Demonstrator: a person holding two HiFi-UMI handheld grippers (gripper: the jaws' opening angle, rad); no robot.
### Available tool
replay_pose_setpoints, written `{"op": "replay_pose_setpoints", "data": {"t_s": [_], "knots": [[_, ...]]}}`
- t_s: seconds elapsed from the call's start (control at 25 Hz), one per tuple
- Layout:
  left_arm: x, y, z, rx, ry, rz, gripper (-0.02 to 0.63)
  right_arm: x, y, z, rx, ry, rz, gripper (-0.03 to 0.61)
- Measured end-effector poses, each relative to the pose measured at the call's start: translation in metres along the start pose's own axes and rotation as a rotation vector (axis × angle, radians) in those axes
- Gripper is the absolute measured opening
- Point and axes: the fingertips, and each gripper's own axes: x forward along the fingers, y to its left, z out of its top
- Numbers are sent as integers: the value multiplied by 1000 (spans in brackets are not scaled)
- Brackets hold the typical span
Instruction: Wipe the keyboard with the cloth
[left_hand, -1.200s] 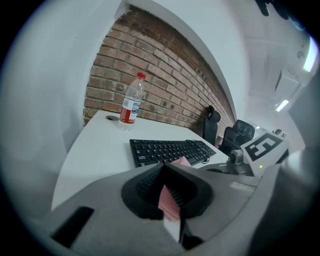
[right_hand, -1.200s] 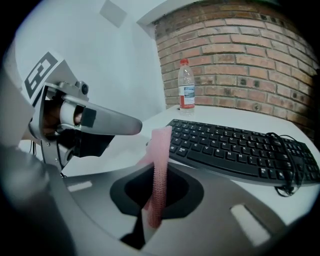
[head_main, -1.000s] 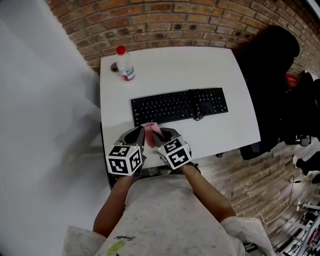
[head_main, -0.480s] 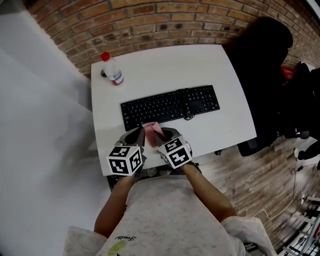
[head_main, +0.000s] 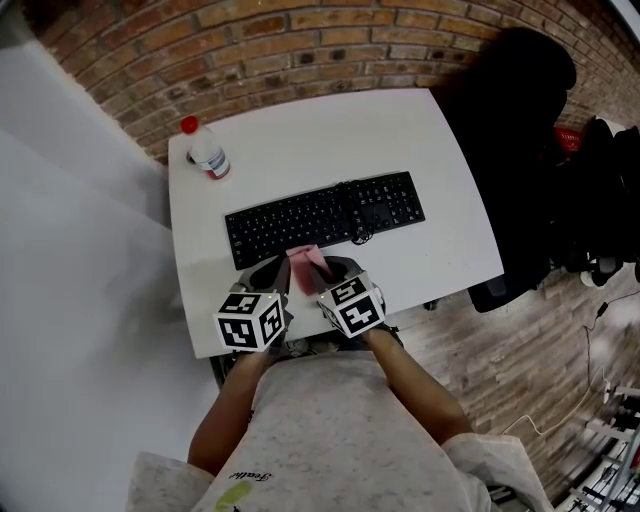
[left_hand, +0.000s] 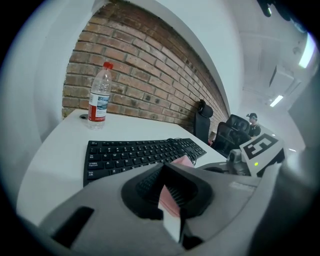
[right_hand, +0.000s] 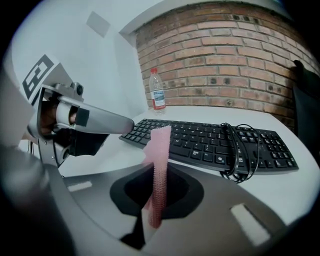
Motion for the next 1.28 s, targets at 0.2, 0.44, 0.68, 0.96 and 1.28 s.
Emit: {"op": "replay_pose_setpoints", "data": {"t_s": [0.2, 0.44, 0.68, 0.96, 1.28], "knots": [[14, -14, 5, 15, 9, -17, -8, -9, -18, -3, 17, -3, -16, 23], [31, -34, 10, 39, 22, -44, -8, -21, -42, -8, 37, -5, -42, 25], [50, -53, 15, 64, 36, -73, -8, -33, -64, -14, 62, -9, -68, 25], [69, -73, 19, 85, 52, -99, -8, -46, -88, -21, 83, -13, -95, 23], [88, -92, 26, 104, 56, -126, -8, -60, -113, -26, 101, -18, -123, 25]]}}
